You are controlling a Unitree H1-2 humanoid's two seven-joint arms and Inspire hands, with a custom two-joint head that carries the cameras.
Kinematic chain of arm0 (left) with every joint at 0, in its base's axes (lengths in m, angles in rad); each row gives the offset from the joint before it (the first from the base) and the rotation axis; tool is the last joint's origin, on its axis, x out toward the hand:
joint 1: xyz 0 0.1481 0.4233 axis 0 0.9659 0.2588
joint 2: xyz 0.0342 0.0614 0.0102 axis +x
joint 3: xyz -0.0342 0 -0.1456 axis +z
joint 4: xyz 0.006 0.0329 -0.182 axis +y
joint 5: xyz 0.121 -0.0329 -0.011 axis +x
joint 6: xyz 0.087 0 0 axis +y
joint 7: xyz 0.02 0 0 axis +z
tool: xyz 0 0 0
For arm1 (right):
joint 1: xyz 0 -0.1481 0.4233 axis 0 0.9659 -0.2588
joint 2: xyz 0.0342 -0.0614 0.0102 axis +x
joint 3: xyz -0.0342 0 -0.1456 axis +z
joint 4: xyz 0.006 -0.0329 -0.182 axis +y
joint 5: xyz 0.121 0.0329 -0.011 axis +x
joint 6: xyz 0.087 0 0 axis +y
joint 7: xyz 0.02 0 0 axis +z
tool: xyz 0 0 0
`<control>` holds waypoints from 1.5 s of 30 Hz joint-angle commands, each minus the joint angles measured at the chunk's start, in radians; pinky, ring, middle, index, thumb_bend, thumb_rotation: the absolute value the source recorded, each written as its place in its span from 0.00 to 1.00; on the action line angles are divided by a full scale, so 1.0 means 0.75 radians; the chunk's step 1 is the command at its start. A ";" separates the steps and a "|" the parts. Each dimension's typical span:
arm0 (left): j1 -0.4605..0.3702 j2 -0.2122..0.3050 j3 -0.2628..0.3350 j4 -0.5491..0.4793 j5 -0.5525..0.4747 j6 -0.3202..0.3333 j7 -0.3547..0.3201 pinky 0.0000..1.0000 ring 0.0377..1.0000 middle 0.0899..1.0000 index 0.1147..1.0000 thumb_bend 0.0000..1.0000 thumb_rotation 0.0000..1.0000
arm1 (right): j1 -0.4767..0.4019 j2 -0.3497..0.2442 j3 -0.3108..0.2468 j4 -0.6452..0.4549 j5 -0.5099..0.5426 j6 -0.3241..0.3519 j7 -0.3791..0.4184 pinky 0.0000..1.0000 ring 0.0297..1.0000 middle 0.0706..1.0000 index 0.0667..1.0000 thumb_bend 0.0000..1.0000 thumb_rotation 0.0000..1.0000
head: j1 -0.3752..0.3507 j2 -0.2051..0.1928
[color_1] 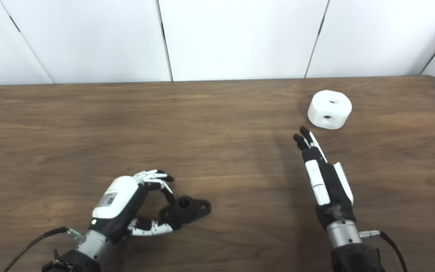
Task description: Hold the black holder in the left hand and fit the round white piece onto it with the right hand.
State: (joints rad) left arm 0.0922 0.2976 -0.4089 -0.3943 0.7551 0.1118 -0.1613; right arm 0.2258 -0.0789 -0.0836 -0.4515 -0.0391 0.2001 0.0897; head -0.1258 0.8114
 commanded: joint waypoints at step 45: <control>0.097 -0.056 0.089 0.061 0.027 -0.138 -0.024 0.86 0.87 0.78 0.42 0.52 0.05 | -0.281 -0.325 -0.109 -0.252 -0.509 0.343 -0.019 0.91 0.93 0.94 0.90 0.68 0.48 | -0.299 -0.037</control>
State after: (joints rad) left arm 0.1565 0.2431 -0.3418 -0.3569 0.7866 0.0043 -0.1580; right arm 0.0671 -0.2814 -0.1720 -0.6368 -0.3652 0.4512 0.0661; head -0.3405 0.7839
